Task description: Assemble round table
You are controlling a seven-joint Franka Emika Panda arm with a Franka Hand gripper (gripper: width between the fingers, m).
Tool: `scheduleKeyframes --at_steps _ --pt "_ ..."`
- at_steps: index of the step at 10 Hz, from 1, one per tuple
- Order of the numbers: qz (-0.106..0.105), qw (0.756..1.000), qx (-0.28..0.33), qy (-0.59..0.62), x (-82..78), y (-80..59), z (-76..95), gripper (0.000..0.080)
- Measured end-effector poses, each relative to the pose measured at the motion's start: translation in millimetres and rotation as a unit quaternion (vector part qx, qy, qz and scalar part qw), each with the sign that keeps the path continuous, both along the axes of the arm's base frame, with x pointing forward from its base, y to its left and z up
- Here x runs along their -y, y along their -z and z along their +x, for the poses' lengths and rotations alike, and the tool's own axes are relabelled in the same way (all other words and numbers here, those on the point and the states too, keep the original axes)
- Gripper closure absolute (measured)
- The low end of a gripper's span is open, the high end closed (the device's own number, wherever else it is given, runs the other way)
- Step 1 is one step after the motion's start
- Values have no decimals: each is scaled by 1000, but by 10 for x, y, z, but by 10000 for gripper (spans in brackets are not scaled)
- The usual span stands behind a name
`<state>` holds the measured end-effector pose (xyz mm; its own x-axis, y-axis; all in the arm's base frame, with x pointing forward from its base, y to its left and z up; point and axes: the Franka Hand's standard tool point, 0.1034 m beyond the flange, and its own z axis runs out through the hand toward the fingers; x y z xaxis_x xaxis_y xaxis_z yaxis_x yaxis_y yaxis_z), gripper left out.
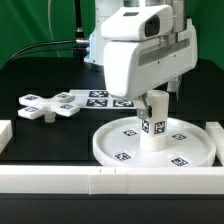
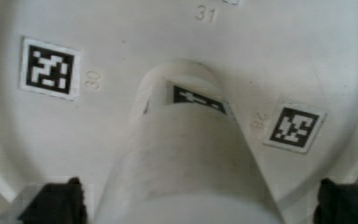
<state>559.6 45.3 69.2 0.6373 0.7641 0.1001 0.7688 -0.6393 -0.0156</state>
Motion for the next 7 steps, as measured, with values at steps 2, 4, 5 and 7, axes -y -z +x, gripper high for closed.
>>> scheduleKeyframes --at_steps 2,4,5,7 --pt "-7 998 6 -66 8 3 -1 150" --pt "-15 990 11 -140 37 6 -1 150" --pt "-18 984 14 -178 49 9 0 150" --pt "-31 963 27 -265 62 6 25 150"
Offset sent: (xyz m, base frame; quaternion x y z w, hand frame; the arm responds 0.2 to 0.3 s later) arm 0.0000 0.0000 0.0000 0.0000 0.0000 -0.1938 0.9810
